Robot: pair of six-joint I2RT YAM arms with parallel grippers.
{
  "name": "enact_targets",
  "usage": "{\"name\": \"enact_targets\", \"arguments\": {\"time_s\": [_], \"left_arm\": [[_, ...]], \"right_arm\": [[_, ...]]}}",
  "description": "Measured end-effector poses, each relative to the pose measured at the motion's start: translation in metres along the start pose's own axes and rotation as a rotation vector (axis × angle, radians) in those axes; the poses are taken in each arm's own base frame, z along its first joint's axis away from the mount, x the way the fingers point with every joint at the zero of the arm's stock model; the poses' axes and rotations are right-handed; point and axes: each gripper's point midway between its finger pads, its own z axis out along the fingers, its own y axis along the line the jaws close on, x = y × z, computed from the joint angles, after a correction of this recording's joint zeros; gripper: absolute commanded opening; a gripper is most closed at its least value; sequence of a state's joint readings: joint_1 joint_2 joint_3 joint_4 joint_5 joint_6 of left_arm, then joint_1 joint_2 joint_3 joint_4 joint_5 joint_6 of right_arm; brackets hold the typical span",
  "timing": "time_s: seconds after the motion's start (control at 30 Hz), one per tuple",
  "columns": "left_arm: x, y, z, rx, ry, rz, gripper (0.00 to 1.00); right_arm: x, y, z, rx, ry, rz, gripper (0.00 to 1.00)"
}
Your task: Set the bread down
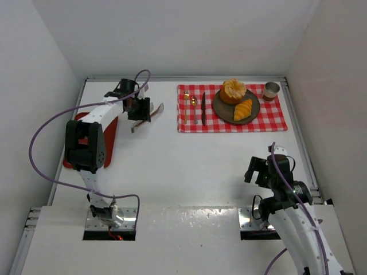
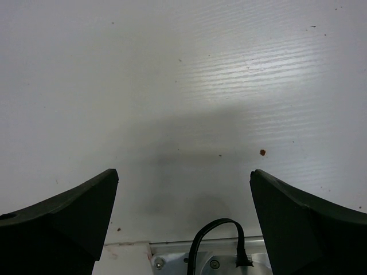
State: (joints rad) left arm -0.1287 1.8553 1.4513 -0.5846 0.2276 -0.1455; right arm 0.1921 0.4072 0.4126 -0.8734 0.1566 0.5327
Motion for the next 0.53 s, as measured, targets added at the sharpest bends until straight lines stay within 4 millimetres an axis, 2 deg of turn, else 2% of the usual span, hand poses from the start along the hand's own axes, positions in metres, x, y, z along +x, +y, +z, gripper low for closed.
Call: {"name": "enact_targets", "arguments": {"time_s": [0.17, 0.27, 0.53], "left_arm": [[0.02, 0.001, 0.027, 0.04, 0.062, 0.019, 0.66], [0.033, 0.0, 0.037, 0.075, 0.1, 0.038, 0.72], [0.038, 0.001, 0.034, 0.091, 0.114, 0.08, 0.74]], "right_arm": [[0.0, 0.0, -0.003, -0.007, -0.02, 0.016, 0.97], [0.002, -0.001, -0.004, -0.005, -0.021, 0.021, 0.97], [0.003, -0.004, -0.005, 0.008, -0.02, 0.024, 0.99]]}}
